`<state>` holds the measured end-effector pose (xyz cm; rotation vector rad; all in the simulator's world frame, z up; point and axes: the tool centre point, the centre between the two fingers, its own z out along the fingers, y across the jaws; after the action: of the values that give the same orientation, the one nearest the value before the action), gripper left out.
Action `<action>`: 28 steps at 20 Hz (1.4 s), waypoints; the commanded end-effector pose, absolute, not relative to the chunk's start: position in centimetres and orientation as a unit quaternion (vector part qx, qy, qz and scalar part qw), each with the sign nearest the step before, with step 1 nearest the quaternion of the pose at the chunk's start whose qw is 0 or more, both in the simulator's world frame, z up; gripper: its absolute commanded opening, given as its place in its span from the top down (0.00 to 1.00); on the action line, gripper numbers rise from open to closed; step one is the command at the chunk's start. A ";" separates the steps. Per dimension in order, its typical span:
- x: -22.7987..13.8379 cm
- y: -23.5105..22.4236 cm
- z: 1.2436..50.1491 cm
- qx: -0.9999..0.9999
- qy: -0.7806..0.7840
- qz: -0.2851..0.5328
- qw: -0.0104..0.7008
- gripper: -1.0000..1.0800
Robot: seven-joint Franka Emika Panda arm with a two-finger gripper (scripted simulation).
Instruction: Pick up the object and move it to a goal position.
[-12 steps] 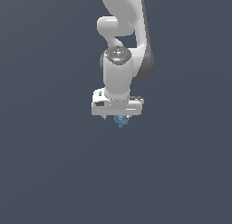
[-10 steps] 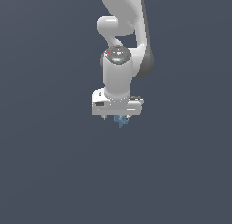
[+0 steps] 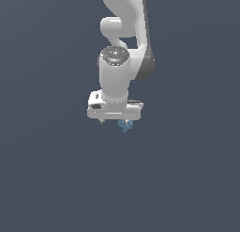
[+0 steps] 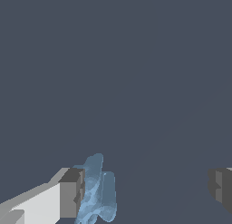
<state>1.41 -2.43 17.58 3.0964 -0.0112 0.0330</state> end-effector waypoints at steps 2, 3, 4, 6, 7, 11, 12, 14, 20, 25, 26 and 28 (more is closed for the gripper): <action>1.4 -2.4 17.6 1.000 -0.002 0.010 0.023 0.04; 1.3 -2.3 17.5 1.000 0.000 0.010 0.022 0.04; 1.3 -2.2 17.4 1.000 0.003 0.010 0.022 0.04; 1.0 -2.1 17.3 1.000 0.011 0.010 0.021 0.04; 0.9 -2.0 17.2 1.000 0.017 0.009 0.021 0.04; 0.2 -1.4 16.7 0.999 0.045 0.008 0.018 0.04; -0.1 -1.2 16.5 0.998 0.054 0.007 0.017 0.04; -0.6 -0.7 16.2 0.997 0.075 0.006 0.015 0.04; -2.8 0.9 14.8 0.988 0.153 0.003 0.009 0.04; -4.5 2.0 13.9 0.978 0.209 0.001 0.004 0.04; -4.8 2.2 13.8 0.976 0.218 0.001 0.004 0.04; -5.3 2.5 13.6 0.972 0.233 0.001 0.002 0.04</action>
<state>-4.86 2.23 13.74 3.0583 0.6894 0.0030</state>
